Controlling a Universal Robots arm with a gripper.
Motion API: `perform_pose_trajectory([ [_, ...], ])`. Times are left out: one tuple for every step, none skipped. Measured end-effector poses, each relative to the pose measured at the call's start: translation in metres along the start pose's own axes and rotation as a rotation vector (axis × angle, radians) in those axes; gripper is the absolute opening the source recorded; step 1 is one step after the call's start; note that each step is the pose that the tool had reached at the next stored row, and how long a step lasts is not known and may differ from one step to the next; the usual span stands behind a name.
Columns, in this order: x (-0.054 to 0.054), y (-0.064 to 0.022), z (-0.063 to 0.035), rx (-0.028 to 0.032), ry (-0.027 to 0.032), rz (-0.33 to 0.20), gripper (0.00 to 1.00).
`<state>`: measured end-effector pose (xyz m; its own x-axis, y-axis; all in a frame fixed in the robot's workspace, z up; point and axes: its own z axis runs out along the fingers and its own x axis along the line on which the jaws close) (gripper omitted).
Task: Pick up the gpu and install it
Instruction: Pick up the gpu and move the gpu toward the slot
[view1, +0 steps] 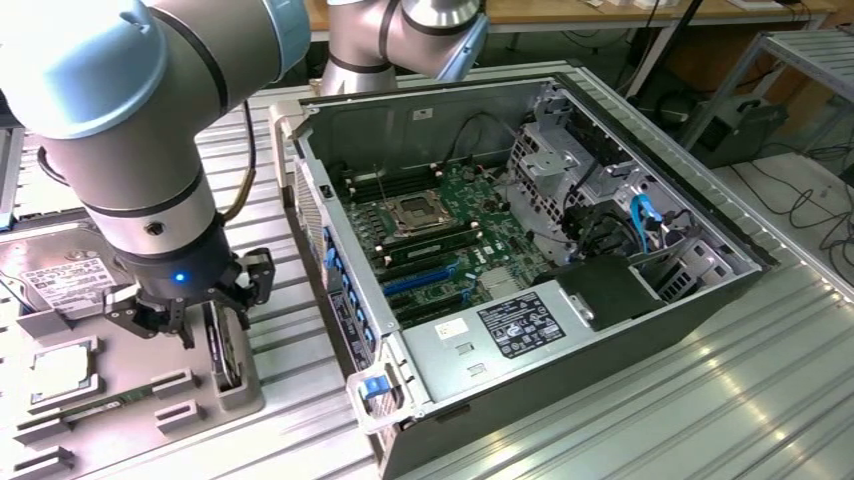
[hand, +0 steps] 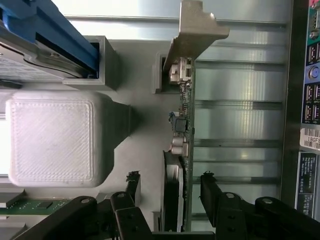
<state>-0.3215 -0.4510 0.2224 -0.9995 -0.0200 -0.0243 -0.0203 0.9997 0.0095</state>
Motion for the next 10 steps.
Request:
perform_pose_trajectory([
  [0.0000, 0.0000, 0.0006, 0.0000, 0.0000, 0.000, 0.58],
  [0.0001, -0.0002, 0.0008, 0.0000, 0.0000, 0.000, 0.52],
  [0.0001, -0.0003, 0.0008, 0.0001, 0.0000, 0.000, 0.52],
  [0.0001, -0.0003, 0.0008, 0.0000, 0.0000, 0.000, 0.46],
  [0.0001, -0.0003, 0.0009, -0.0001, 0.0000, 0.000, 0.46],
  [0.0001, -0.0004, 0.0010, 0.0000, -0.0001, 0.000, 0.39],
  [0.0000, -0.0004, 0.0010, -0.0001, -0.0001, 0.000, 0.39],
  [0.0001, -0.0006, 0.0011, 0.0000, -0.0001, 0.000, 0.39],
  [0.0001, -0.0007, 0.0011, 0.0000, -0.0003, 0.000, 0.39],
  [0.0001, -0.0007, 0.0012, 0.0000, -0.0004, 0.000, 0.39],
])
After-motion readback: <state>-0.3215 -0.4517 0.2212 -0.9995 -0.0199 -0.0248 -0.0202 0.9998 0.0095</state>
